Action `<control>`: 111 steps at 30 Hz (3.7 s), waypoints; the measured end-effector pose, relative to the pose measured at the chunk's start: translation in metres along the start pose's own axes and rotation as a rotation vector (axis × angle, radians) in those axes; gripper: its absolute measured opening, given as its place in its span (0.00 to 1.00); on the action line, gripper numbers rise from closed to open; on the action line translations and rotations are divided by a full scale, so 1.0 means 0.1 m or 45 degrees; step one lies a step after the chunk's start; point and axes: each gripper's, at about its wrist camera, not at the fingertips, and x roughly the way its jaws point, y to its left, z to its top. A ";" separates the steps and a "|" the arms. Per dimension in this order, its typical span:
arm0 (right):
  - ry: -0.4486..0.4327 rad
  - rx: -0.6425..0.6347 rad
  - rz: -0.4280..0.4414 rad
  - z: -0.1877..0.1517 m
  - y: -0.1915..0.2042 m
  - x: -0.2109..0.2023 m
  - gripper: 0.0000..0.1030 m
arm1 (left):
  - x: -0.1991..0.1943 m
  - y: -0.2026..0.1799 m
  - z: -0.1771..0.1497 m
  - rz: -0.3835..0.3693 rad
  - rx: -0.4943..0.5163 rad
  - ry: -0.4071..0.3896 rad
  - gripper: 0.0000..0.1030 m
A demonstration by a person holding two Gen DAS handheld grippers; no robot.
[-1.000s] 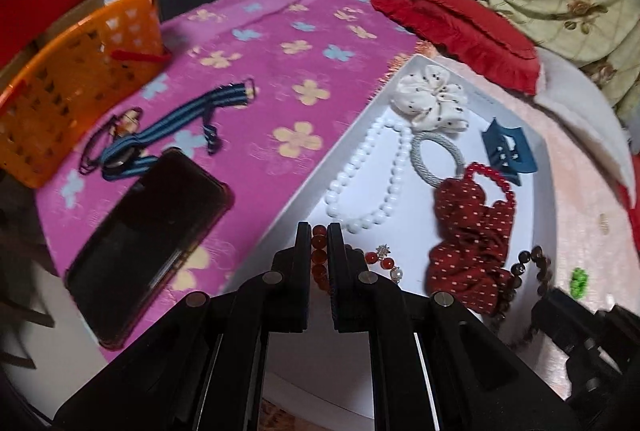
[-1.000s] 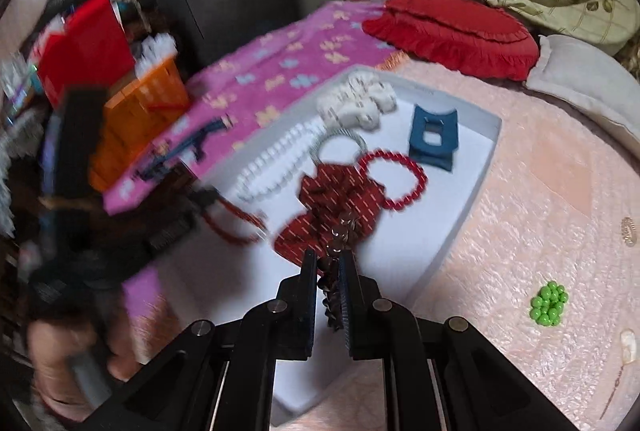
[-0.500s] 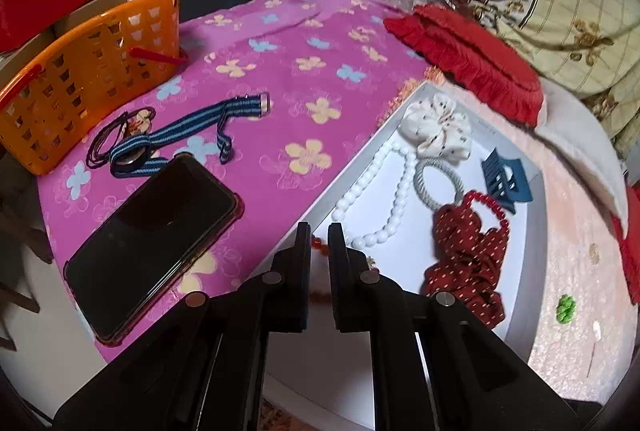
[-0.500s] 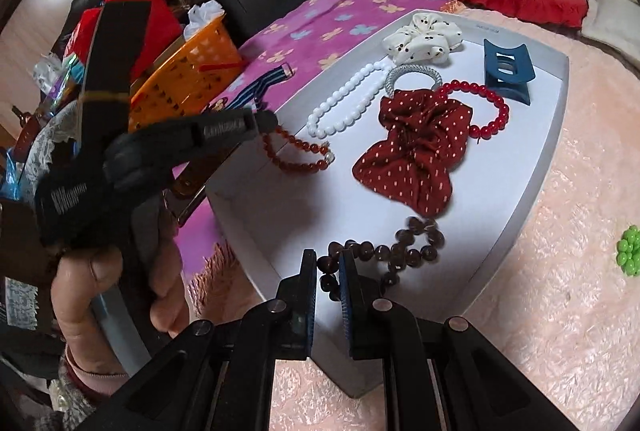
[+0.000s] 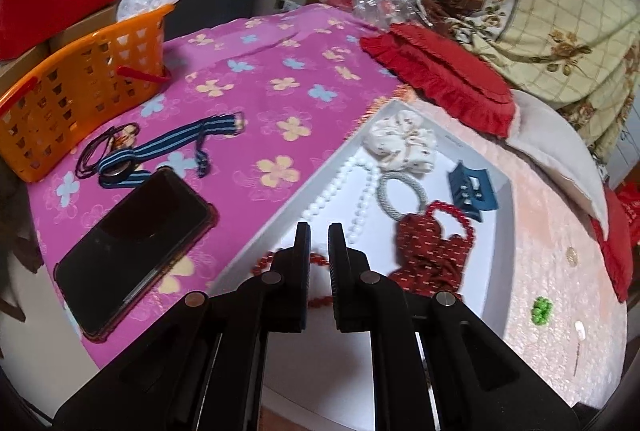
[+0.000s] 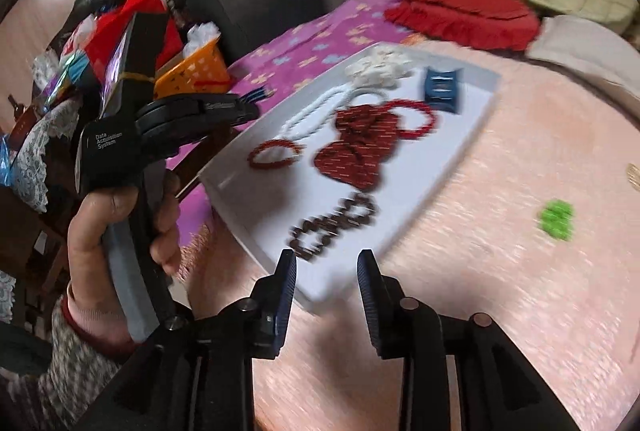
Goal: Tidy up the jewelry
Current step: 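Grasp the green bead bracelet with the left gripper while the right grasps the gold coil hair tie, then carry green bracelet and gold hair tie into the white tray and open both grippers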
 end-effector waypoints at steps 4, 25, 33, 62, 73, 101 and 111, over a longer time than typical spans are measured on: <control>-0.023 0.131 -0.069 -0.24 -0.51 -0.34 0.31 | -0.24 -0.29 -0.09 -0.002 0.122 -0.084 0.07; -0.156 0.624 -0.397 -1.10 -2.15 -1.29 0.31 | 0.35 -2.46 -0.86 -0.418 0.593 0.360 0.08; -0.153 0.633 -0.503 -0.65 -2.63 -1.12 0.31 | 0.62 -2.64 -0.97 -0.506 0.672 0.411 0.08; 0.035 0.511 -0.623 0.12 -3.29 -0.41 0.10 | 0.53 -2.68 -1.03 -0.847 0.650 0.510 0.14; -0.039 0.556 -0.525 -0.71 -2.77 -0.81 0.10 | 0.38 -2.87 -1.30 -0.884 0.816 0.515 0.08; -0.159 0.428 -0.341 -0.42 -1.59 -1.07 0.09 | -0.80 -1.49 -0.23 -0.812 0.506 0.073 0.08; -0.095 0.256 -0.218 -0.03 -0.90 -0.68 0.09 | -0.80 -0.46 -0.07 -0.657 0.231 0.043 0.08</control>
